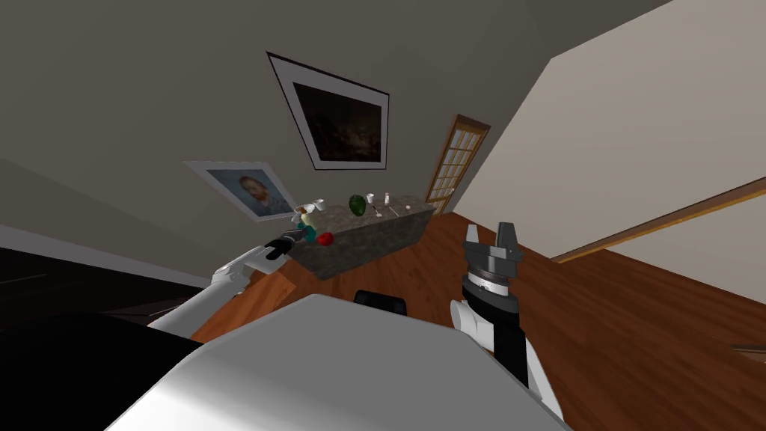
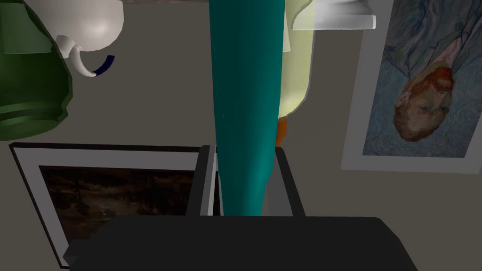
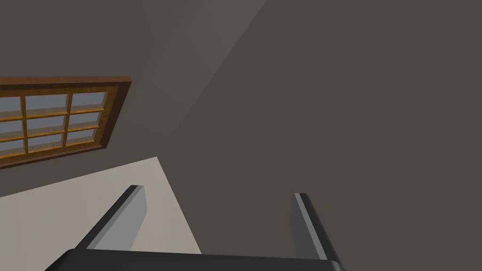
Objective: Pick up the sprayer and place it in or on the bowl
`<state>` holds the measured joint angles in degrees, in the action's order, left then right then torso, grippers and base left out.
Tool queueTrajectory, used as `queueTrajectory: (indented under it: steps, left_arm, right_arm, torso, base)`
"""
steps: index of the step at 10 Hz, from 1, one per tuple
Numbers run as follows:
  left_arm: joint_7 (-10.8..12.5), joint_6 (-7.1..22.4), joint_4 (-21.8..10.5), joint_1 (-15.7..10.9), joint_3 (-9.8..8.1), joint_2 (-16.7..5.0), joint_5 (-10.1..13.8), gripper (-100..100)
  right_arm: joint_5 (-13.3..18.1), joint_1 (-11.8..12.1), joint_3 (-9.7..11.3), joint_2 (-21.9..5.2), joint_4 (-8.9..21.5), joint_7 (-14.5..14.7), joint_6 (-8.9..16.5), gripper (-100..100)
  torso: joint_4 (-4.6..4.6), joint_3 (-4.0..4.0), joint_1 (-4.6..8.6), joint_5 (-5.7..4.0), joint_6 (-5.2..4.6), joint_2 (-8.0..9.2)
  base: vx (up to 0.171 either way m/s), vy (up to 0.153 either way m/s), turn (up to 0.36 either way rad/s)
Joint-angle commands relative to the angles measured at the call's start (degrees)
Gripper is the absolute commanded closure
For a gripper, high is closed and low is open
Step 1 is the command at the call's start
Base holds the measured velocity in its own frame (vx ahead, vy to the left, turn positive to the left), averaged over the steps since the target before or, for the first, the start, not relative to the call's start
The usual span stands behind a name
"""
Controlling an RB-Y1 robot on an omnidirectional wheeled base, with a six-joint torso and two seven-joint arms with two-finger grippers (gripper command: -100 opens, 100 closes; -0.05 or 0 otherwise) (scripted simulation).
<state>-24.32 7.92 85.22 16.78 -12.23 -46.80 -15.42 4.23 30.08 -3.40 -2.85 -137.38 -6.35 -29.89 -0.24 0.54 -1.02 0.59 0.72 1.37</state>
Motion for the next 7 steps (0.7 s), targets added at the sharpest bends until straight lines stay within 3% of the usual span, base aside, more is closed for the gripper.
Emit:
queueTrajectory:
  steps: [1, 4, 7]
  left_arm:
    - [0.25, 0.23, -1.37, -0.13, -0.37, -1.37, 0.79, 100]
    - [0.74, 1.59, -3.57, -0.89, -1.12, -3.23, 1.68, 100]
    - [1.49, 3.64, -5.77, -2.02, -2.28, -4.69, 2.11, 100]
  right_arm:
    - [0.0, 0.0, 0.0, 0.0, 0.0, 0.0, 0.0, 0]
    - [0.0, 0.01, -0.01, -0.01, 0.0, 0.0, 0.0, 0]
    - [0.0, 0.02, -0.01, -0.01, 0.0, 0.0, 0.0, 0]
  torso:
    - [0.0, 0.0, 0.0, 0.0, 0.0, 0.0]
    - [-0.03, -0.15, -0.51, 0.06, 0.03, -0.3]
    - [-0.1, -0.44, -0.36, 0.04, -0.05, -0.83]
  base:
    - [-0.225, 0.105, -0.147]
    - [-0.194, 0.18, -0.172]
    - [-0.095, 0.163, -0.206]
